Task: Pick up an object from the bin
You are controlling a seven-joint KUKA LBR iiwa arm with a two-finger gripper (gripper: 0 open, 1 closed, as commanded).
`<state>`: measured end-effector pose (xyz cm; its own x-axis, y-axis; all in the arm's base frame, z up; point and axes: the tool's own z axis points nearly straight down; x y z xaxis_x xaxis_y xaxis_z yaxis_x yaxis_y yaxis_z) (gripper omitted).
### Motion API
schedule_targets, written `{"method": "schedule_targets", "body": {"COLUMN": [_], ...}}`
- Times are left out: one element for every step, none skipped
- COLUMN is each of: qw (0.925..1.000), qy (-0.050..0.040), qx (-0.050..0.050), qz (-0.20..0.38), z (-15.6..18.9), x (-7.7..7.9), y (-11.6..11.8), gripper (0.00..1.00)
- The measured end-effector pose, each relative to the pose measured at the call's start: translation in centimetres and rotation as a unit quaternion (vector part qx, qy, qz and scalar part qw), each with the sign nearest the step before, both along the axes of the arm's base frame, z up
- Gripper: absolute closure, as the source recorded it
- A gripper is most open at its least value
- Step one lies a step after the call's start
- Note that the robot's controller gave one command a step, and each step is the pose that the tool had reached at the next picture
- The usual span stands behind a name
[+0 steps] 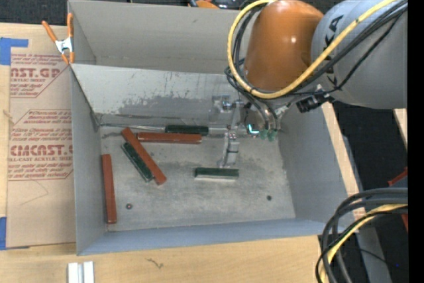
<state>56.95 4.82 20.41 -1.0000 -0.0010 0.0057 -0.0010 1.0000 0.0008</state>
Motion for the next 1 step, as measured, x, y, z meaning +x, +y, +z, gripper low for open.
{"method": "schedule_targets", "body": {"qw": [0.9986], "qy": [0.0003], "qx": [0.0], "qz": [-0.053], "z": [-13.86], "x": [-1.72], "y": [-0.07], "gripper": [0.0]}}
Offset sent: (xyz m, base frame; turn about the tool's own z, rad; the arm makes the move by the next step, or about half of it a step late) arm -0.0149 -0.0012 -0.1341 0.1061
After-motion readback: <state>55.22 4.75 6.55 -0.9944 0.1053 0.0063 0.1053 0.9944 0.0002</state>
